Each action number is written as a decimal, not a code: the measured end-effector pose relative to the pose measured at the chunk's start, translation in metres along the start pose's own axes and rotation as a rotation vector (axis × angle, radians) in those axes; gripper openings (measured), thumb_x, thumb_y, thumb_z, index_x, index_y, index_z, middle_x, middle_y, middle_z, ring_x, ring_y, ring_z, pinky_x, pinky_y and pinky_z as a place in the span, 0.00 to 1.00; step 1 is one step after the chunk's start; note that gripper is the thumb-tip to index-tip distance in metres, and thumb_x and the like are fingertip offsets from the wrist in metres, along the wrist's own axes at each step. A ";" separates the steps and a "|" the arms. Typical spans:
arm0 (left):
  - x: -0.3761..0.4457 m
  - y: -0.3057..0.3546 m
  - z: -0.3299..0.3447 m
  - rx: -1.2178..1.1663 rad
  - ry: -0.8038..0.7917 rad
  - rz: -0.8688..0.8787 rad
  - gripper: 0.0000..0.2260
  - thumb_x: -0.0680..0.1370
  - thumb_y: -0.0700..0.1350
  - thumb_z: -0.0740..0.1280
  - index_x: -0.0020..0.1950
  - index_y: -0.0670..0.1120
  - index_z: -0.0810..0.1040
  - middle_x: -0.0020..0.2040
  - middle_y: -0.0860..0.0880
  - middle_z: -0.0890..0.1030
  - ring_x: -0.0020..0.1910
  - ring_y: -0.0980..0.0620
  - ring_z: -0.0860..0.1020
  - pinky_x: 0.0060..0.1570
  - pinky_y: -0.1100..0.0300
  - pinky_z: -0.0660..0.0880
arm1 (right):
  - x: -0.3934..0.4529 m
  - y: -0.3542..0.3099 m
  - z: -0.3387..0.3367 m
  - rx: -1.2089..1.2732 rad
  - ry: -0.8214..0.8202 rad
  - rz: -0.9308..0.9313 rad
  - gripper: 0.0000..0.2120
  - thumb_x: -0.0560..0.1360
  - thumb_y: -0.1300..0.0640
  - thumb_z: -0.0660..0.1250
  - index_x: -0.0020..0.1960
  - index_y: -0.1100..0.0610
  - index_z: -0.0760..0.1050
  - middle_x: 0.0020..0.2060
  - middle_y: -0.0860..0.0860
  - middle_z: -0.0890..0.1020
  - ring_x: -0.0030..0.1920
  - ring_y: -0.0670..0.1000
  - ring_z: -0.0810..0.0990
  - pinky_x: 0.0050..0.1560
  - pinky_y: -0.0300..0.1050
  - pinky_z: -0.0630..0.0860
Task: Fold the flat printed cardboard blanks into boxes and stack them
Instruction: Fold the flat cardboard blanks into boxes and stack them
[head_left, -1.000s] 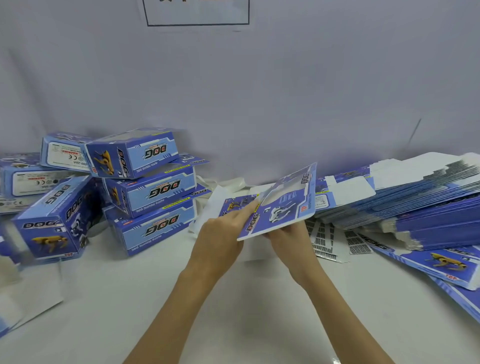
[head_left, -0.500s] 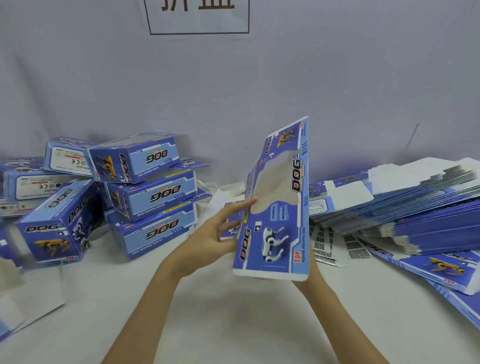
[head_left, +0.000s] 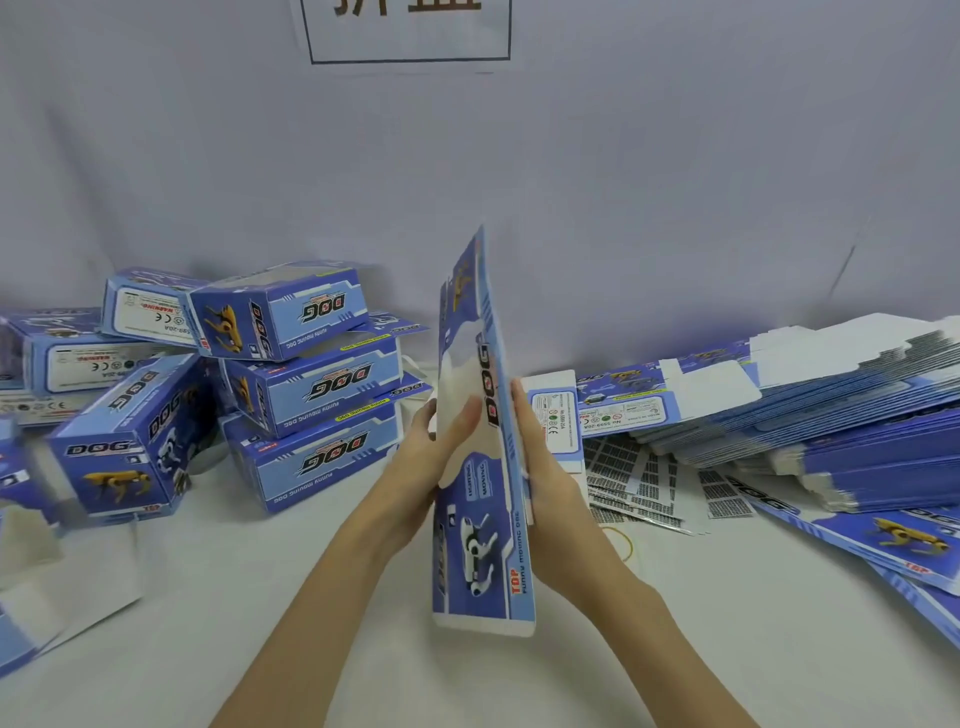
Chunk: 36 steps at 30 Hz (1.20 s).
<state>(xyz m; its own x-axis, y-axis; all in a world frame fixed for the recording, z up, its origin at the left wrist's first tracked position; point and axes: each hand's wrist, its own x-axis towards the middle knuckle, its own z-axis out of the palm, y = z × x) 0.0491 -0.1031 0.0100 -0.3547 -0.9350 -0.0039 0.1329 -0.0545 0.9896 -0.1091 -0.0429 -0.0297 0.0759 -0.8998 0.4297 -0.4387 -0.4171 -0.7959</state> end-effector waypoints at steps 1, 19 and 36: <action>-0.001 0.002 -0.004 -0.043 -0.002 -0.005 0.40 0.68 0.70 0.76 0.74 0.54 0.70 0.59 0.50 0.86 0.55 0.46 0.86 0.49 0.52 0.84 | 0.003 0.002 -0.002 -0.071 0.029 0.004 0.42 0.77 0.68 0.67 0.82 0.40 0.58 0.78 0.41 0.69 0.75 0.34 0.68 0.75 0.41 0.70; -0.018 0.015 0.017 0.143 -0.148 0.124 0.37 0.65 0.59 0.84 0.61 0.84 0.65 0.55 0.68 0.82 0.54 0.54 0.86 0.42 0.58 0.84 | 0.010 -0.035 -0.052 0.618 0.173 0.195 0.34 0.79 0.38 0.67 0.81 0.33 0.57 0.71 0.43 0.80 0.68 0.50 0.81 0.64 0.53 0.80; -0.006 0.015 0.005 0.212 0.101 0.202 0.28 0.72 0.71 0.67 0.70 0.77 0.61 0.61 0.53 0.82 0.52 0.61 0.84 0.38 0.65 0.81 | 0.010 -0.031 -0.043 0.733 0.056 0.338 0.32 0.77 0.45 0.73 0.77 0.41 0.66 0.63 0.51 0.85 0.61 0.56 0.86 0.50 0.50 0.85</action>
<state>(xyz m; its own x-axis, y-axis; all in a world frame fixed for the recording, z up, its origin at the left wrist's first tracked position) 0.0484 -0.0961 0.0258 -0.2453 -0.9502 0.1921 -0.0080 0.2001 0.9797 -0.1338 -0.0332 0.0176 -0.0095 -0.9926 0.1209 0.2705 -0.1190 -0.9553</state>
